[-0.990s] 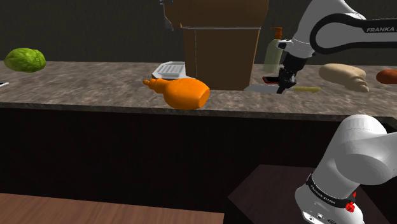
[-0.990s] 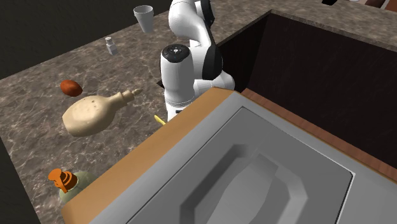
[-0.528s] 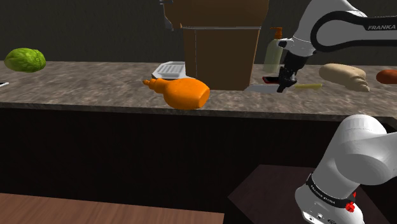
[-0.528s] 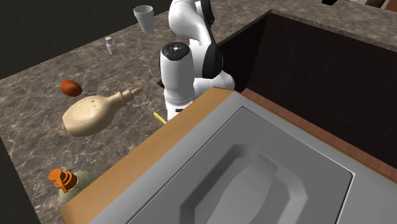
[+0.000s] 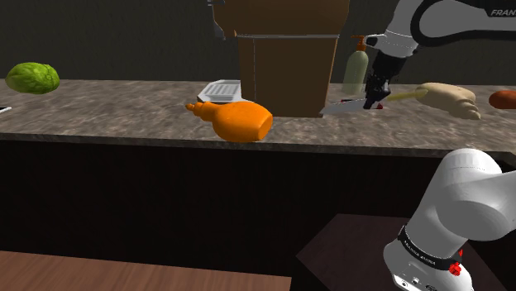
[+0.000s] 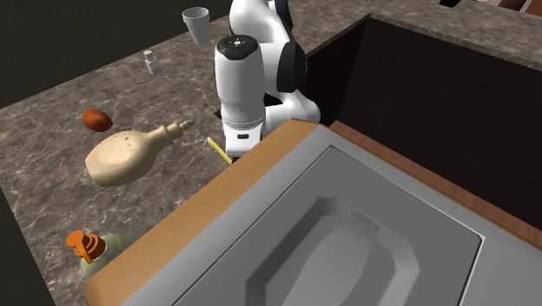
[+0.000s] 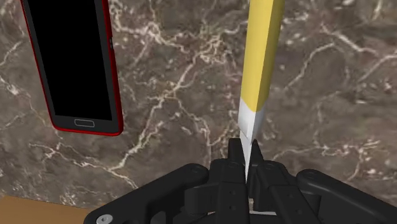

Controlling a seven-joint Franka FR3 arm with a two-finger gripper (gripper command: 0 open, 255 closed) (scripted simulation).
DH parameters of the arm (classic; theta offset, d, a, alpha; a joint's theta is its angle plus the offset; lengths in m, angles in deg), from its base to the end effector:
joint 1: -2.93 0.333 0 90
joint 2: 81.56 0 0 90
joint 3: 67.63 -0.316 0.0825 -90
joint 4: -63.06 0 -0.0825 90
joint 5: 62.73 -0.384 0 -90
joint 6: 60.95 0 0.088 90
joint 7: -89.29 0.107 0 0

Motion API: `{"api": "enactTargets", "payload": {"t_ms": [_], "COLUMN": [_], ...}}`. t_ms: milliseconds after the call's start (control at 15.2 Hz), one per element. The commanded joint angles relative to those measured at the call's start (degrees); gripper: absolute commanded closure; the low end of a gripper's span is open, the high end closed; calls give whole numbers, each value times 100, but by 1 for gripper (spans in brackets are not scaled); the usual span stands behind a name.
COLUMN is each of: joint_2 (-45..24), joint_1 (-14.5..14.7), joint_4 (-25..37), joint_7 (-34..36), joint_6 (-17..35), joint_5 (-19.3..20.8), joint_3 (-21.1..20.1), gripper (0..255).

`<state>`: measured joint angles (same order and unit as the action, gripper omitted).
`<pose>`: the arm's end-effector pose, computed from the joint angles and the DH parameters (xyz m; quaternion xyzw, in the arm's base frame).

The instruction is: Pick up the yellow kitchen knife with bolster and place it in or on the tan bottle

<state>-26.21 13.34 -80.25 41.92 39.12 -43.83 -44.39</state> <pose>0.2796 -0.1254 0.5610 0.9233 0.3744 0.0776 0.0363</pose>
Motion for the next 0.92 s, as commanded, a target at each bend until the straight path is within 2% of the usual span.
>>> {"api": "enactTargets", "payload": {"t_ms": [0, 858], "joint_2": [-40, -389], "joint_1": [23, 164], "joint_4": [171, 1346], "joint_7": [-12, -74], "joint_6": [-132, -960], "joint_5": [-39, -273], "joint_3": [-36, -245], "gripper": [255, 255]}}
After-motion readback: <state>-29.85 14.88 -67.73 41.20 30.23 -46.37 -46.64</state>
